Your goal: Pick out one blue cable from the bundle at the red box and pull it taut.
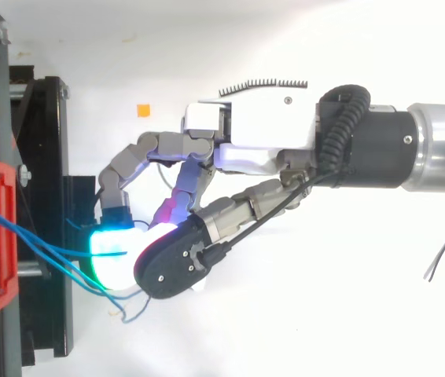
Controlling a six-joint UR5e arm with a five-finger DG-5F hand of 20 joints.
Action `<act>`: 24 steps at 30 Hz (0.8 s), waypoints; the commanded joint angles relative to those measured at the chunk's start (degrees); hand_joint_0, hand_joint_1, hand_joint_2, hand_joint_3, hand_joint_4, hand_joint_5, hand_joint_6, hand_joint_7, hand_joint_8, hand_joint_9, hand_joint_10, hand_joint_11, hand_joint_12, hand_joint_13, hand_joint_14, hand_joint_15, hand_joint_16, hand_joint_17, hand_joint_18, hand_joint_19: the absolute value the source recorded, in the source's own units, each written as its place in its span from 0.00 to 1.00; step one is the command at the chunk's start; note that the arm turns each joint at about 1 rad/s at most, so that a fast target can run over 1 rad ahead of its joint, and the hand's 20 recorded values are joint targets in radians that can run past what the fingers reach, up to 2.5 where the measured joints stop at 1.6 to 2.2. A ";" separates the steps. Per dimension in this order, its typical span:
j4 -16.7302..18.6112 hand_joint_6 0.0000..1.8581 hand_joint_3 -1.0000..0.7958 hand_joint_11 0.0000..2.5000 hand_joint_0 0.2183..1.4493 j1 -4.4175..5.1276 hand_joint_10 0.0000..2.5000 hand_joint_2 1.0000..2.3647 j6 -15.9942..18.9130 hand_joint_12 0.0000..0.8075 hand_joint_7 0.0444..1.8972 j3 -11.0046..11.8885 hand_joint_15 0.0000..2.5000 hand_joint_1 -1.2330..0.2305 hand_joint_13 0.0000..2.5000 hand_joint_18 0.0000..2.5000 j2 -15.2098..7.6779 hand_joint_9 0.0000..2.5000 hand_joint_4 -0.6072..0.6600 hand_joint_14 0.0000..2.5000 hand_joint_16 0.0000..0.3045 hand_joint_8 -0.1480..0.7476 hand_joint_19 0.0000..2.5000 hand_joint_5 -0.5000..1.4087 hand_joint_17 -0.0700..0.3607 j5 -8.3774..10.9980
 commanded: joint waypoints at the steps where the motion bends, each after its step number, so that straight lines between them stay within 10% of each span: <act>1: 0.00 0.46 0.37 0.30 0.29 0.00 0.01 0.01 0.10 0.38 0.50 0.00 0.20 0.37 0.40 0.42 0.01 0.54 0.35 0.01 0.14 0.48 0.27 0.24 0.39 0.00; 24: -11.16 0.46 0.39 0.27 0.30 -0.26 0.01 0.01 -0.96 0.38 0.51 -0.18 0.20 0.34 0.40 0.43 3.88 0.52 0.40 0.01 0.15 0.50 0.26 0.25 0.40 -1.05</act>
